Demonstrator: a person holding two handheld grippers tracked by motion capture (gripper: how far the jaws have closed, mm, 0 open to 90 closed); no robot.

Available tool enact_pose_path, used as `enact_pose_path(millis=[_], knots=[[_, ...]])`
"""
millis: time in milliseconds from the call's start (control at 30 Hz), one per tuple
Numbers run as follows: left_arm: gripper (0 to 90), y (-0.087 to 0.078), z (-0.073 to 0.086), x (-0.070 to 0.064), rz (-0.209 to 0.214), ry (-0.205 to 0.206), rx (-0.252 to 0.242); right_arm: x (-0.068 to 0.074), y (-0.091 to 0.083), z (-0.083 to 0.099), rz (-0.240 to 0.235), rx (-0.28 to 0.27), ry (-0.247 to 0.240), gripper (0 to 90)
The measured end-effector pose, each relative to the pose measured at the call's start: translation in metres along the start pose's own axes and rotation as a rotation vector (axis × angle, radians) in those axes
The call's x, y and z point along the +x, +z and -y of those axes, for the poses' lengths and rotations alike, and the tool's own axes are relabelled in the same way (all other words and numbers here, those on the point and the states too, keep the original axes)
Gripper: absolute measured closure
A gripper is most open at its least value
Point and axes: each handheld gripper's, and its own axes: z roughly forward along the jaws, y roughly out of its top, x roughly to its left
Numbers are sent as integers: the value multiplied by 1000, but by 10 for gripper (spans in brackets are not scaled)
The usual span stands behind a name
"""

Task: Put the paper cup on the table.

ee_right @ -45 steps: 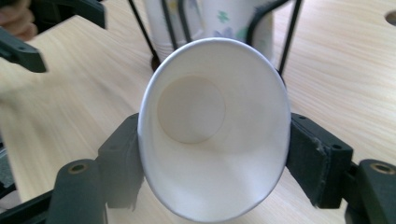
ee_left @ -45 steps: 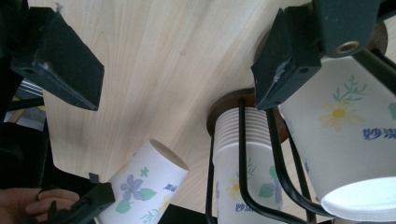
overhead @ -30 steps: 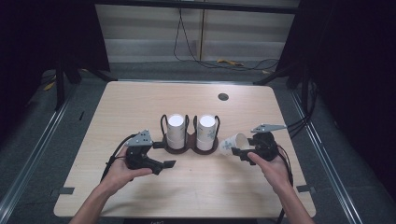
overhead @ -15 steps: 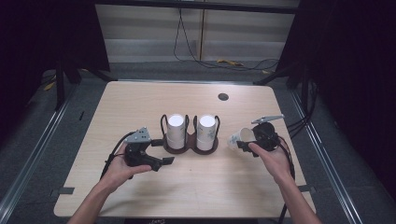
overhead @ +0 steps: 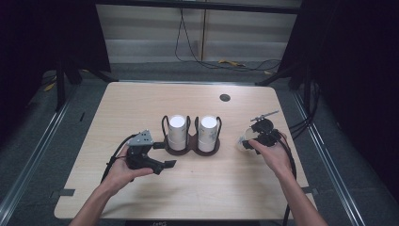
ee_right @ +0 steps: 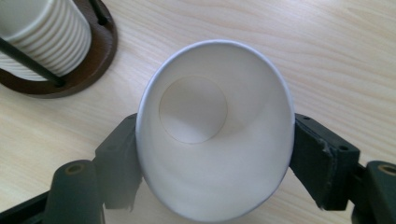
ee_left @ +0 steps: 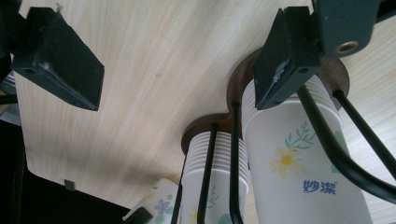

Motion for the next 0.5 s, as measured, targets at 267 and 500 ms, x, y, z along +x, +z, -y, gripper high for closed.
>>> enact_pose_path(millis=[267,500], knots=[[166,-5,-1,2,-24,0,-25,6,8,-8,48,36,-17,226],[165,-6,-1,0,-20,5,-25,-1,16,-10,-18,1,9,196]])
